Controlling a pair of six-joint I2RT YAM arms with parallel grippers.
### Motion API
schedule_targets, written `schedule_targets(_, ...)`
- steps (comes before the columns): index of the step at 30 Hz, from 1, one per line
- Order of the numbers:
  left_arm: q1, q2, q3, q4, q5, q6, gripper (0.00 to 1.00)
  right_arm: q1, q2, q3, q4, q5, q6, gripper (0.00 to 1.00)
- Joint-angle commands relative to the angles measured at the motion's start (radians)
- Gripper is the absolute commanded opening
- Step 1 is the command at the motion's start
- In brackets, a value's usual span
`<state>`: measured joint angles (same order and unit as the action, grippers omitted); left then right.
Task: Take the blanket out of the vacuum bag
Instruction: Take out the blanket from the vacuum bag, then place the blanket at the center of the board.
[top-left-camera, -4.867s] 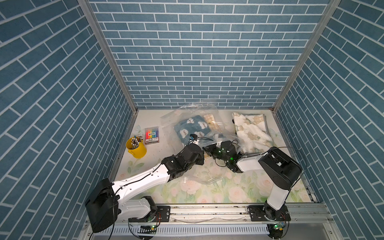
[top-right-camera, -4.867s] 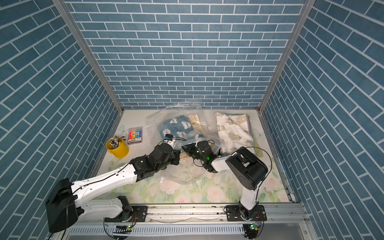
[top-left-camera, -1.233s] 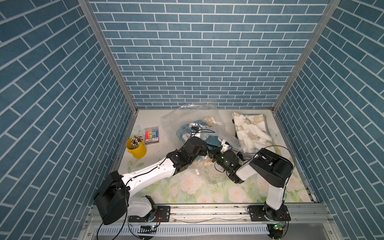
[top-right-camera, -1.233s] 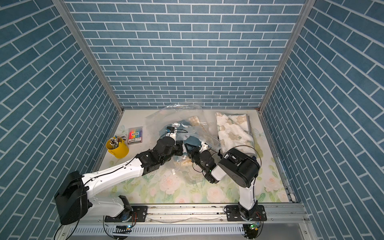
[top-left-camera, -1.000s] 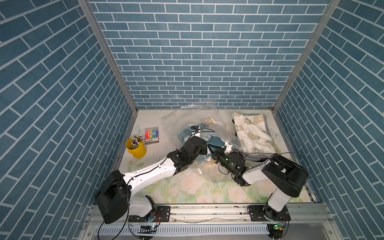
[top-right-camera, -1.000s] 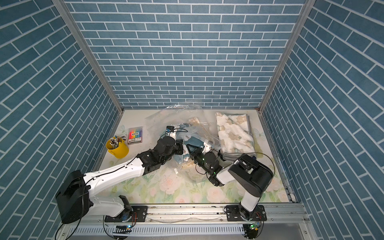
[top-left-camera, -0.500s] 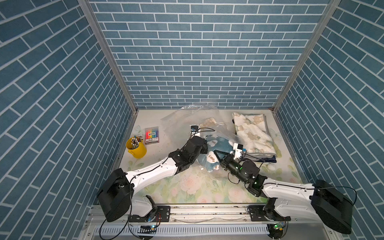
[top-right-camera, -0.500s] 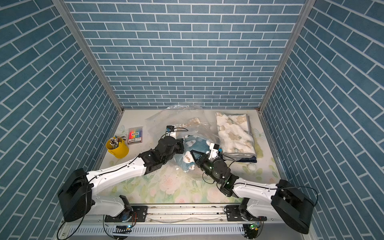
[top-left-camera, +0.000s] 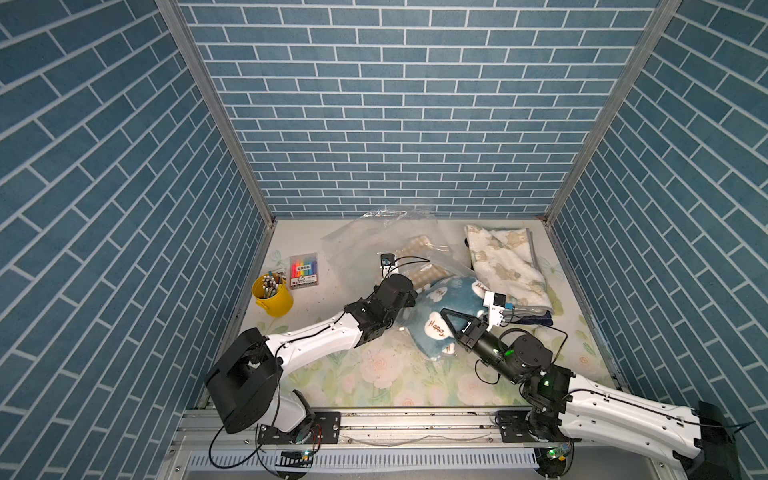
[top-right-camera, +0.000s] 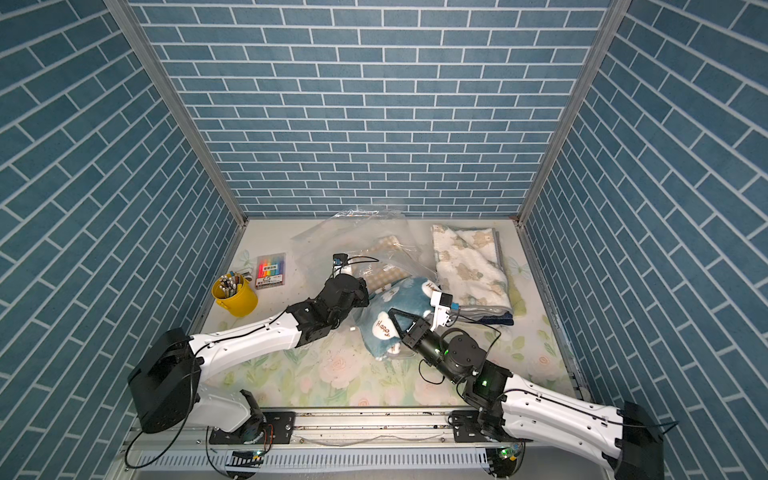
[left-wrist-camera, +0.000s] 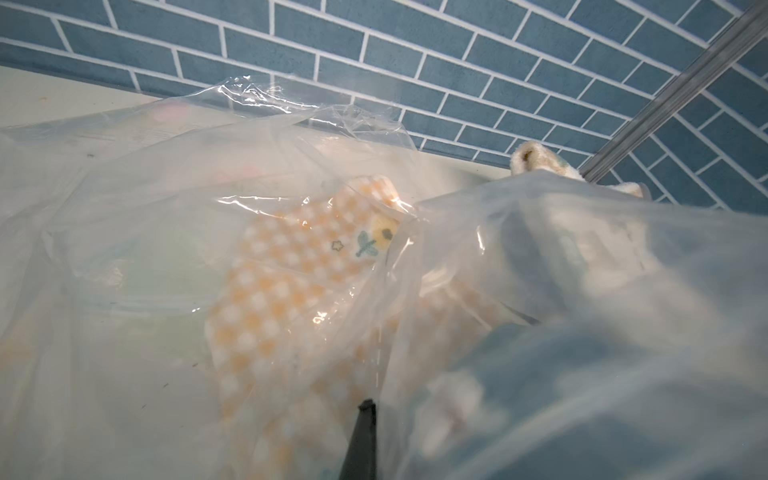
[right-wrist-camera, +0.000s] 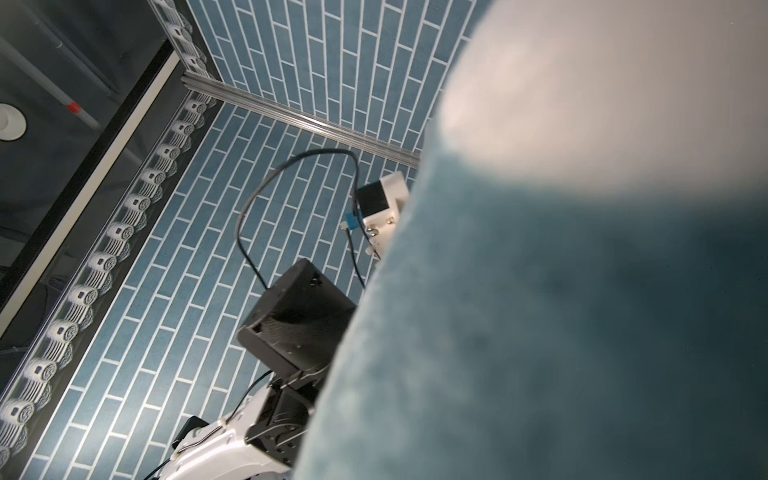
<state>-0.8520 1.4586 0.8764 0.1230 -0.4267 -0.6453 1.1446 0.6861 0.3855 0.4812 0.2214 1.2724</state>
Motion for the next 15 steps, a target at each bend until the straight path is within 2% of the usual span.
schedule_targets(1,0.022,0.032,-0.027,0.018,-0.055,-0.040,0.00,0.009,-0.034,0.137,-0.036,-0.015,-0.120,0.00)
schedule_targets(6,0.036,0.065,-0.021,0.017,-0.080,-0.074,0.00,0.007,-0.006,0.314,-0.115,-0.044,-0.203,0.00)
schedule_targets(10,0.046,0.063,-0.038,0.012,-0.108,-0.123,0.00,-0.009,0.005,0.475,-0.237,0.006,-0.301,0.00)
schedule_targets(13,0.049,0.051,-0.068,0.020,-0.124,-0.158,0.00,-0.071,0.040,0.614,-0.336,0.003,-0.368,0.00)
schedule_targets(15,0.050,0.049,-0.087,0.020,-0.130,-0.175,0.00,-0.155,0.083,0.682,-0.370,-0.068,-0.366,0.00)
